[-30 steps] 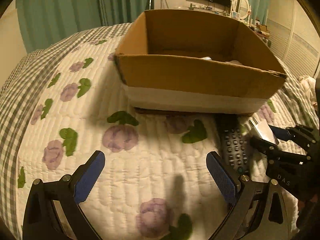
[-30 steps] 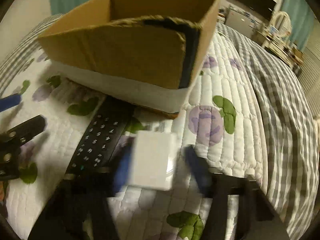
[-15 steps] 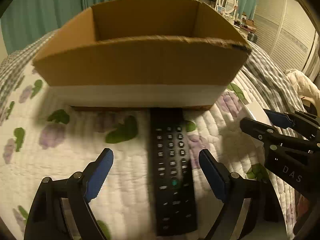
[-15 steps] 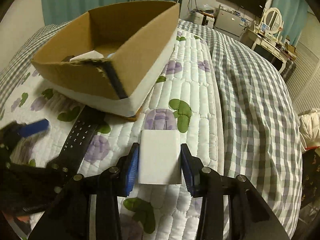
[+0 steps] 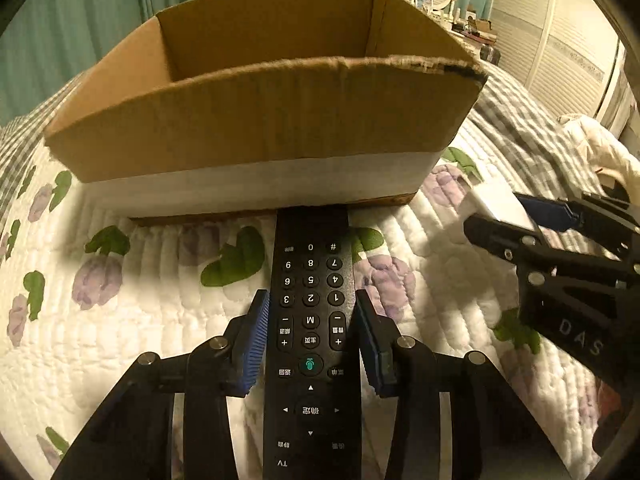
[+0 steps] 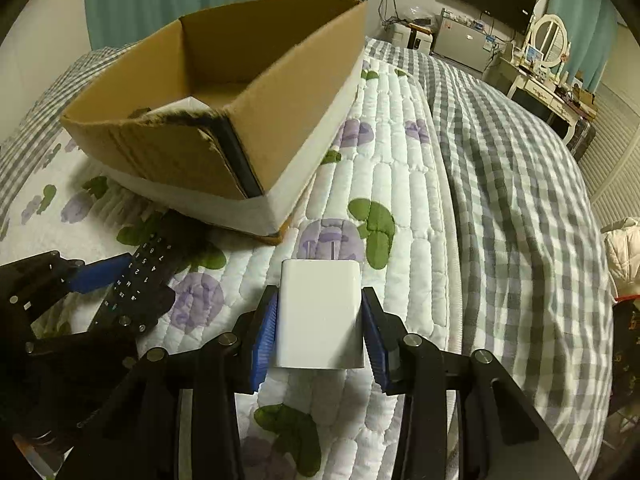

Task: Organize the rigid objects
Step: 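Lower the remote and USB charger into the cardboard box with both tools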

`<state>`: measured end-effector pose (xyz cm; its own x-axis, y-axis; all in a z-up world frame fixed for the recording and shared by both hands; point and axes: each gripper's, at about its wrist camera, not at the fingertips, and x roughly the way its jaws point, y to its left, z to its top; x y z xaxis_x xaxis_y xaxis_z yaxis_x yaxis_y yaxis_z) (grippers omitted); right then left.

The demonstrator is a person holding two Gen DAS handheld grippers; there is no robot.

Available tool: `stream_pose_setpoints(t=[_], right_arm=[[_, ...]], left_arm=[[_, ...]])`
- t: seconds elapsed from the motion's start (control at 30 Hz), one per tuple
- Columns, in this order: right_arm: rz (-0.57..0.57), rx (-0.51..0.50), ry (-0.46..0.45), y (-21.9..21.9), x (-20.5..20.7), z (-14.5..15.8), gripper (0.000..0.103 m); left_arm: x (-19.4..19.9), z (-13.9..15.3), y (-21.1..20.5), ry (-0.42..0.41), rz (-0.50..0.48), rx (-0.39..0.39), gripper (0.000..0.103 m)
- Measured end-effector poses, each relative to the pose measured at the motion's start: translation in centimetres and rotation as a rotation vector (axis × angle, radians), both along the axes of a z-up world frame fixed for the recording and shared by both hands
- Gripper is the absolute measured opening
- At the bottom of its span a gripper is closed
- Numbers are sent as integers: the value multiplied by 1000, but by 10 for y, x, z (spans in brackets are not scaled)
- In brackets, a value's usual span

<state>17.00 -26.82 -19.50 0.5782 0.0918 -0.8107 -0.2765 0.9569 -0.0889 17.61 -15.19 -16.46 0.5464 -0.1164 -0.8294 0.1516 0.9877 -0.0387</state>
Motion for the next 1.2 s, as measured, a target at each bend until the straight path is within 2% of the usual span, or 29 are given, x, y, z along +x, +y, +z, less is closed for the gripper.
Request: stream_pose_setpoints(t=[0.23,0.6,0.77,0.93,1.07,1.2], right_arm=[[0,-9,-50,13,-17,43,40],[-23,42,-114,26,-50,121,40],[-4,34,-187,38,-51,156,40],[5,51,-260,49,-34,190,40],[15,80,-294,59,-11,205,40],[28,94,-299,68,16,202,40]], left_arm=[[-21,46,6,-59,-17,7,42],[-42,132,33,-141,-18,-1,42],[-27,166,47,-174,-8,-18,42],[-2,190,54,-229,-7,15,42],[28,197,60,-254,6,26,42],[59,191,64,-260,14,56,42]])
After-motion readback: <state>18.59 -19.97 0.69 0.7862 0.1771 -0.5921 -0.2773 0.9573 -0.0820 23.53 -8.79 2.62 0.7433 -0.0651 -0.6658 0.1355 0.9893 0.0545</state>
